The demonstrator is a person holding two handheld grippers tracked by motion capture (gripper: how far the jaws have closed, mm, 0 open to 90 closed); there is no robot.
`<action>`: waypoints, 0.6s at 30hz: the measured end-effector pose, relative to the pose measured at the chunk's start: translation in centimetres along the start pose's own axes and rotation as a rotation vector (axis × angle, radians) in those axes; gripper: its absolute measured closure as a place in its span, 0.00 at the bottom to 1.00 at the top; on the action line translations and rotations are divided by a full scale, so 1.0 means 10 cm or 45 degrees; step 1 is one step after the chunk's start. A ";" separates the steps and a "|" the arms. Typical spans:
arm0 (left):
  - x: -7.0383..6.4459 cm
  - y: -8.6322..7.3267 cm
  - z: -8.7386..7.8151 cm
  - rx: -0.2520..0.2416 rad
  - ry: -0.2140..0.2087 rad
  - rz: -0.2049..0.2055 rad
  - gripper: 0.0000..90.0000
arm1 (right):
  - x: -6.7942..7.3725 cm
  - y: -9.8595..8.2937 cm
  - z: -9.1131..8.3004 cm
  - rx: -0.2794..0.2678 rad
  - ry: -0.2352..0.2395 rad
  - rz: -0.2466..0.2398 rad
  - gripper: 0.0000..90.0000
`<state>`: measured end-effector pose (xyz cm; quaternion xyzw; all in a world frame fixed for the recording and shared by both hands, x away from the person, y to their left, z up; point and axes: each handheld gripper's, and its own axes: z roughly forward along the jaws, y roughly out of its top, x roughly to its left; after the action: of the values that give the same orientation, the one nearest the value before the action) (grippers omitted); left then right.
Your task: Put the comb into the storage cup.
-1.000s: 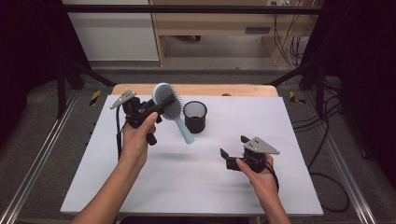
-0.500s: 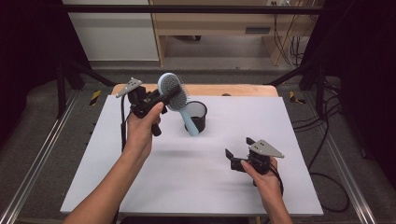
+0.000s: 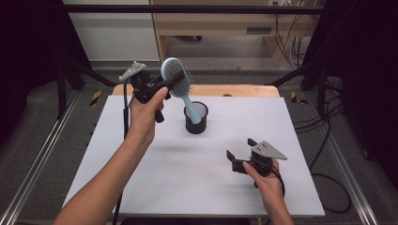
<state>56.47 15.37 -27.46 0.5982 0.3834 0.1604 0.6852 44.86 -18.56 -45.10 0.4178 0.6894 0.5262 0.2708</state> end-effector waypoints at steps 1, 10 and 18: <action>0.01 0.01 0.01 -0.004 0.001 -0.003 0.59 | 0.00 0.00 0.00 0.001 0.002 0.000 0.07; 0.12 0.03 0.09 -0.017 0.027 -0.026 0.59 | 0.02 -0.02 0.02 0.019 0.015 -0.002 0.07; 0.19 0.01 0.14 -0.047 0.050 -0.029 0.59 | 0.03 -0.03 0.02 0.034 0.012 -0.011 0.07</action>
<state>58.78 15.68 -27.98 0.5777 0.4005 0.1715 0.6902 44.81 -18.26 -45.40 0.4158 0.6994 0.5179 0.2642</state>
